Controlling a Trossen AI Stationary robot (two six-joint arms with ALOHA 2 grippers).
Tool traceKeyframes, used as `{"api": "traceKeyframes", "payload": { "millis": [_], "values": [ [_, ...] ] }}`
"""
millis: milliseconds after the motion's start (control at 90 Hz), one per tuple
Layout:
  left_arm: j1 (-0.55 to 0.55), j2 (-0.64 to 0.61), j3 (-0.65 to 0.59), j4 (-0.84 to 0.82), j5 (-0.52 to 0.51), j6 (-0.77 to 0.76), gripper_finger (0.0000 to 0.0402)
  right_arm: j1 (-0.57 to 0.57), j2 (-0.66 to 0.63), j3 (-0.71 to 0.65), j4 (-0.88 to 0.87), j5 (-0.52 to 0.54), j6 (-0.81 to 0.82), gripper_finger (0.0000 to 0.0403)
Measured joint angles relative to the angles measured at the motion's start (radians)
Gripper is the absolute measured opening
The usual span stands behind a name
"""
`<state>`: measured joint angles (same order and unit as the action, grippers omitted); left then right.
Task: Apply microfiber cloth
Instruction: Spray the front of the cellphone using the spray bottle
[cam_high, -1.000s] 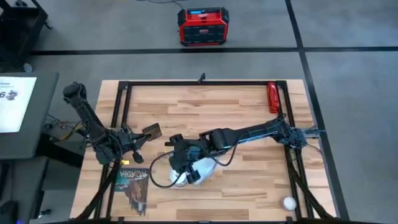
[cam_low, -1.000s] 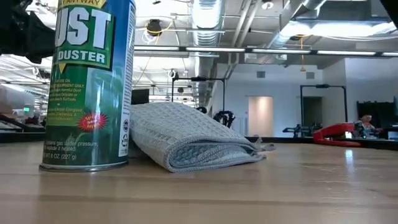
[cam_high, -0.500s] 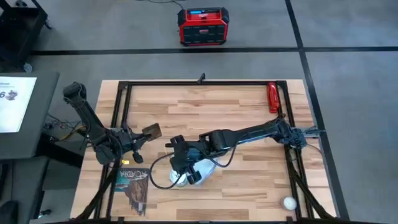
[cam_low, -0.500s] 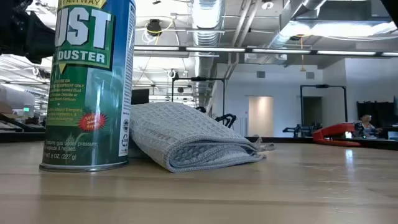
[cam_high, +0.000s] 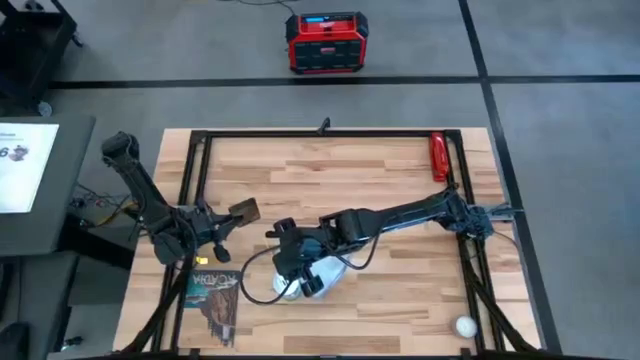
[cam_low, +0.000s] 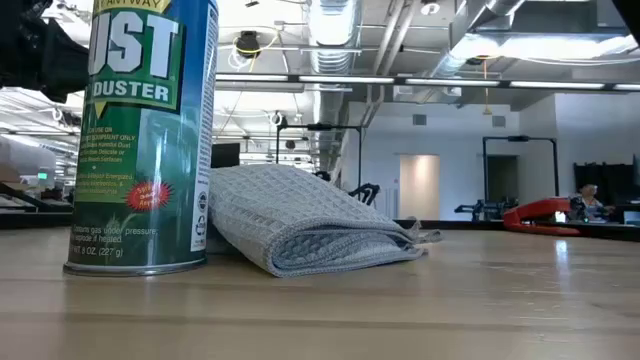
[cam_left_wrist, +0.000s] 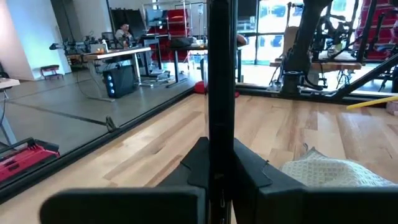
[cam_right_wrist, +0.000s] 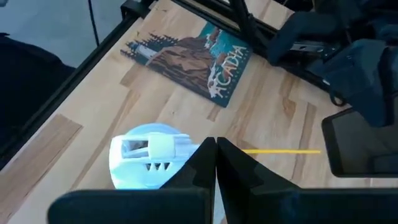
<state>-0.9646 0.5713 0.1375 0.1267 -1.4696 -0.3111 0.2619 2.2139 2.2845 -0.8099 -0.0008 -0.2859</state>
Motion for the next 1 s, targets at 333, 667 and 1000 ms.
{"api": "traceKeyframes", "payload": {
  "millis": [333,667,1000],
  "values": [
    [0.000,0.000,0.000,0.004,0.000,0.000,0.0009,0.000,0.000,0.000,0.013,-0.003,0.000,0.0000],
    [0.000,0.000,0.000,0.005,0.000,0.000,0.0009,0.000,0.000,0.000,0.014,-0.004,-0.001,0.0000],
    [0.000,0.000,0.000,0.007,0.000,0.000,0.0009,0.000,0.000,0.000,0.014,-0.004,-0.001,0.0000]
  ]
}}
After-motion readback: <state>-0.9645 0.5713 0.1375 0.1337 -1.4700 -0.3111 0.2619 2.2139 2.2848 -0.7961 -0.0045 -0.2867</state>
